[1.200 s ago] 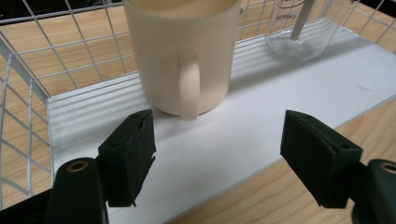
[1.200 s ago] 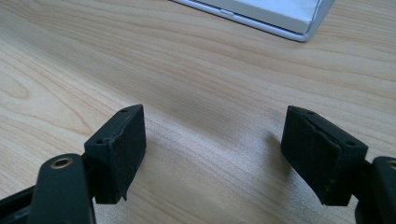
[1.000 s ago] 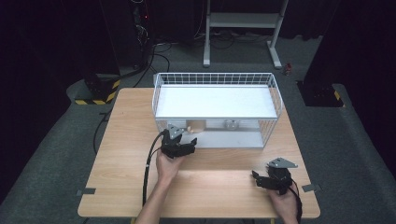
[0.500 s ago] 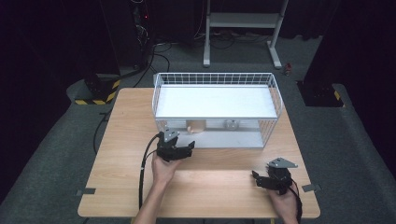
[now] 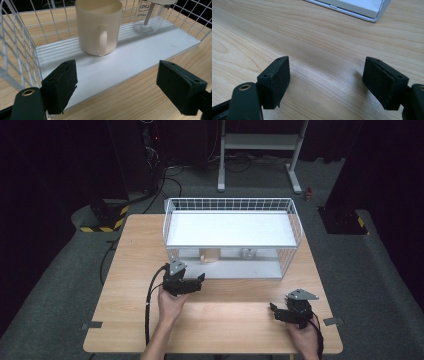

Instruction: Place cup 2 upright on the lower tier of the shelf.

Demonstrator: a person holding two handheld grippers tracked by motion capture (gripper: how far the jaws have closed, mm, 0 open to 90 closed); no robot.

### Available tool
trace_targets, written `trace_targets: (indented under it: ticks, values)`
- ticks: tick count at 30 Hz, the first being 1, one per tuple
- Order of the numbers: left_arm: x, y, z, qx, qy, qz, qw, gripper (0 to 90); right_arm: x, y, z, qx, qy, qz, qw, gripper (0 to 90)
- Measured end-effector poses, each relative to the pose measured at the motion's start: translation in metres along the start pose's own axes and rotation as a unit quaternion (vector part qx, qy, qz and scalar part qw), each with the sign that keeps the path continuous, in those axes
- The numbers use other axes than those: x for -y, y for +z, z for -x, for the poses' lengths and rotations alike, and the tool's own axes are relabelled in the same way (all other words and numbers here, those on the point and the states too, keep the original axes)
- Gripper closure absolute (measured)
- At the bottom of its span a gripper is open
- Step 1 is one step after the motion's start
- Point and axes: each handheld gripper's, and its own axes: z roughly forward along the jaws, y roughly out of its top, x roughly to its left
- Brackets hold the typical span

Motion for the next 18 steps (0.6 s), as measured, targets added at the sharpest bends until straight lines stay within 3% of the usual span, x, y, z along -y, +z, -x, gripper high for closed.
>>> trace_targets:
  ticks: [18]
  values:
    - [0.006, -0.02, -0.01, -0.007, -0.008, 0.009, 0.9999, 16.9, 0.0, 0.0, 0.0, 0.001, 0.001, 0.0, 1.0, 22.3]
